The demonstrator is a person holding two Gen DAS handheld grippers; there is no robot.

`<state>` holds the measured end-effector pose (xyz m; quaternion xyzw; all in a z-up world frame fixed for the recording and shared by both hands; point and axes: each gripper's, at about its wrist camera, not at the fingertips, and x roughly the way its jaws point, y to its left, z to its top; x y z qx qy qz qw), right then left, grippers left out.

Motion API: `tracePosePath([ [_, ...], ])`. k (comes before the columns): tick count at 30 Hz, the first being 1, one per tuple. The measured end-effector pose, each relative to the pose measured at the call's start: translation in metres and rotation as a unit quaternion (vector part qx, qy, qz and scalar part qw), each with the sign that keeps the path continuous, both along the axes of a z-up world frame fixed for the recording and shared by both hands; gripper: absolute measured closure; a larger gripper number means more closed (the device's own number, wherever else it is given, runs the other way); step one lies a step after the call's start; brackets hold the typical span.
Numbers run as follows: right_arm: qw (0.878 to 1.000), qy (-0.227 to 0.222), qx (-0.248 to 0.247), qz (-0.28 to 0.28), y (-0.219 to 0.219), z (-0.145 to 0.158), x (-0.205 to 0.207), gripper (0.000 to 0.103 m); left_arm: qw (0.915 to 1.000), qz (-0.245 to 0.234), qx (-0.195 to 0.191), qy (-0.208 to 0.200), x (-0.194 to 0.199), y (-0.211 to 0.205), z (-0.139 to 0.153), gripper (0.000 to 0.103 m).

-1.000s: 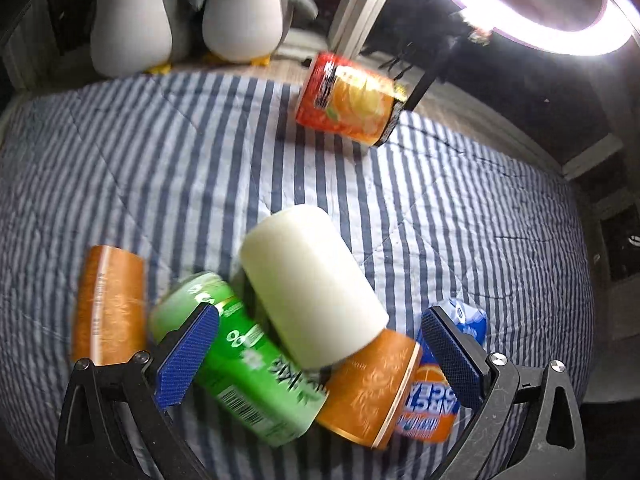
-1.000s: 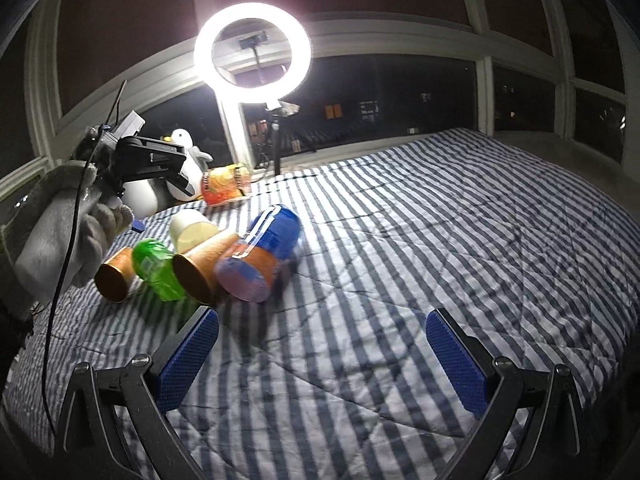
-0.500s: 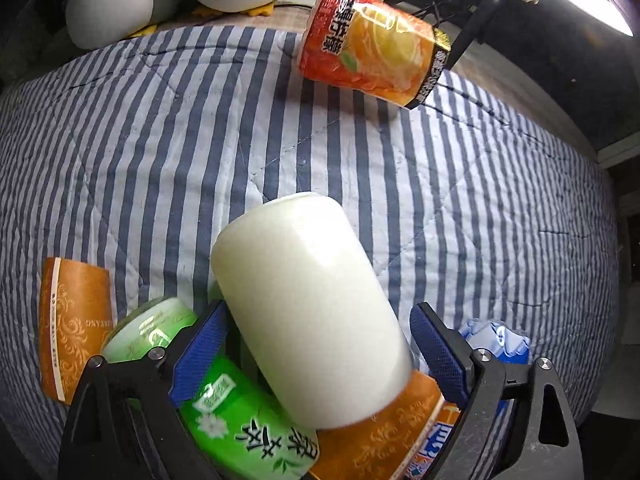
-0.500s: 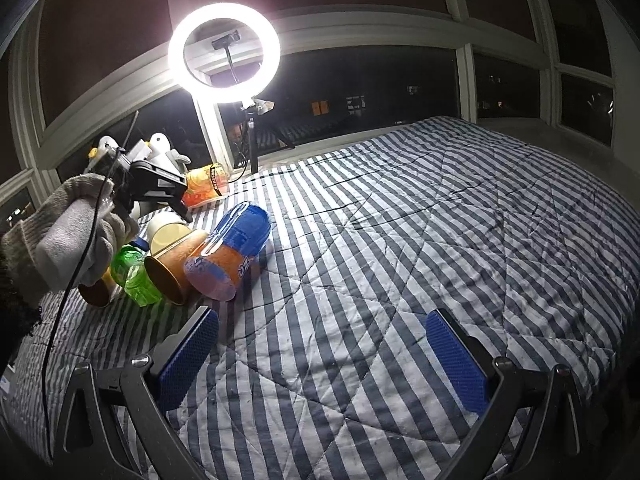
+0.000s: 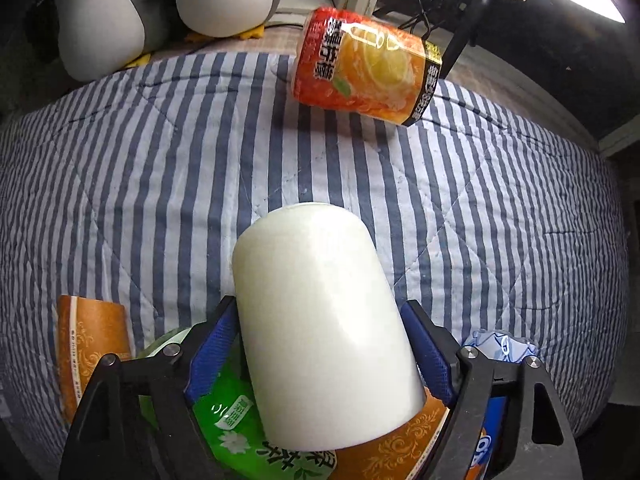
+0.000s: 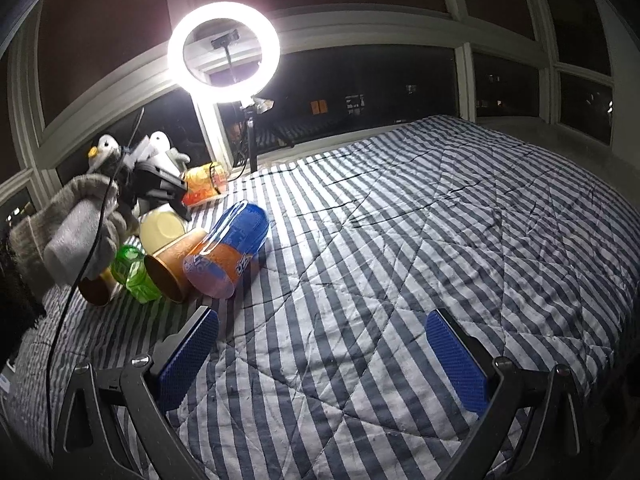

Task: Flip cup upside down
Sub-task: 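Lift the white cup with the left tool and rotate it upright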

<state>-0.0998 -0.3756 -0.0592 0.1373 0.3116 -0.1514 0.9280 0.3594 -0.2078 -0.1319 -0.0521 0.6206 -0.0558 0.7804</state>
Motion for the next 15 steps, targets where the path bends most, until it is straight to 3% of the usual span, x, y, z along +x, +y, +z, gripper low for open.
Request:
tracePosePath([
  [6,1.0,0.01,0.004,0.005,0.007,-0.004,0.006,0.001,0.9993,-0.022,-0.008,-0.028,-0.016,0.007,0.035,0.025],
  [15,1.0,-0.001,0.002,0.019,0.023,0.004,0.007,0.001,0.996,-0.06,-0.021,-0.063,-0.09,0.036,0.08,0.027],
])
